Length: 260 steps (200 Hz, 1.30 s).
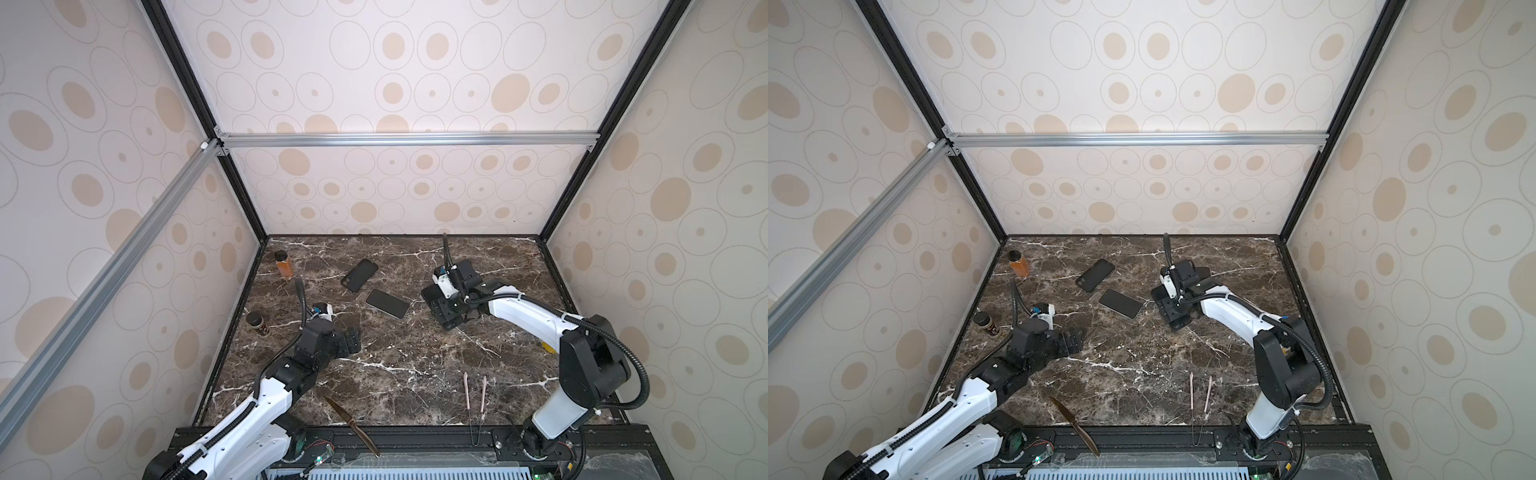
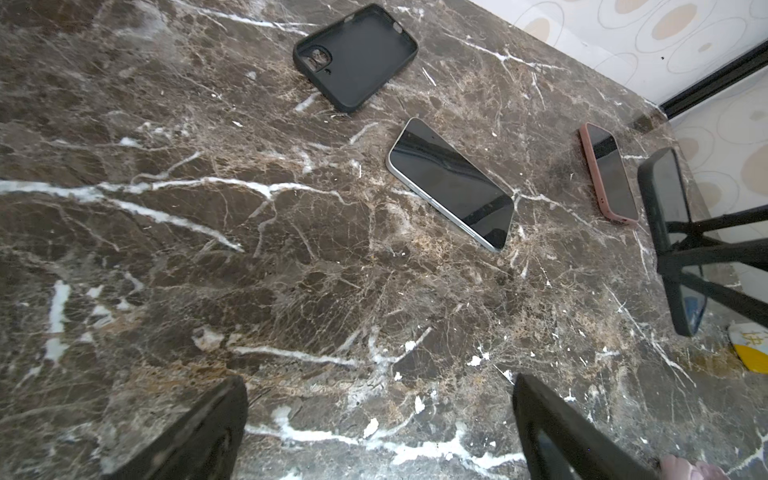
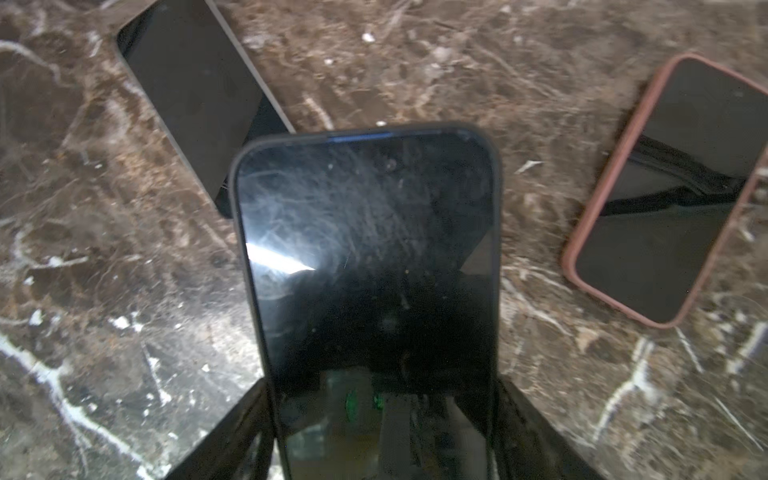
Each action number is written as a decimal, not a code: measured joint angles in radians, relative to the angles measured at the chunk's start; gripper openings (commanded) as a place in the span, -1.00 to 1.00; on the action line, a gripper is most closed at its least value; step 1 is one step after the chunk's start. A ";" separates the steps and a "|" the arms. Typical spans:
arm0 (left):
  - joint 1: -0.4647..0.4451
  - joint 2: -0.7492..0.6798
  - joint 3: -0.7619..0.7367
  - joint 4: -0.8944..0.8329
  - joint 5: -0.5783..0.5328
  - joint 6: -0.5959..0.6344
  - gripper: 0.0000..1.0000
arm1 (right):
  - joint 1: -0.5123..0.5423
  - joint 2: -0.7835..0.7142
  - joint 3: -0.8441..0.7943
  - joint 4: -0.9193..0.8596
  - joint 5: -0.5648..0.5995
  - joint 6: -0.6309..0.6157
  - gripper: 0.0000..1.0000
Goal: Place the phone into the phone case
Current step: 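Lift the cased phone with the right gripper toward the pink-cased phone, then lower the cased phone beside the pink-cased phone and open the right gripper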
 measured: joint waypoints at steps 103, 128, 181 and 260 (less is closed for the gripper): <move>0.000 0.039 0.029 0.012 0.033 0.013 1.00 | -0.294 0.090 0.177 -0.019 0.084 0.040 -0.49; 0.000 0.036 0.032 0.009 0.037 0.019 1.00 | -0.336 0.154 0.226 -0.021 0.096 0.036 -0.49; 0.000 0.015 0.032 -0.008 0.040 0.034 1.00 | -0.392 0.281 0.315 -0.025 0.106 0.032 -0.48; 0.000 0.012 0.033 -0.036 0.041 0.048 1.00 | -0.409 0.443 0.416 -0.053 0.158 0.011 -0.44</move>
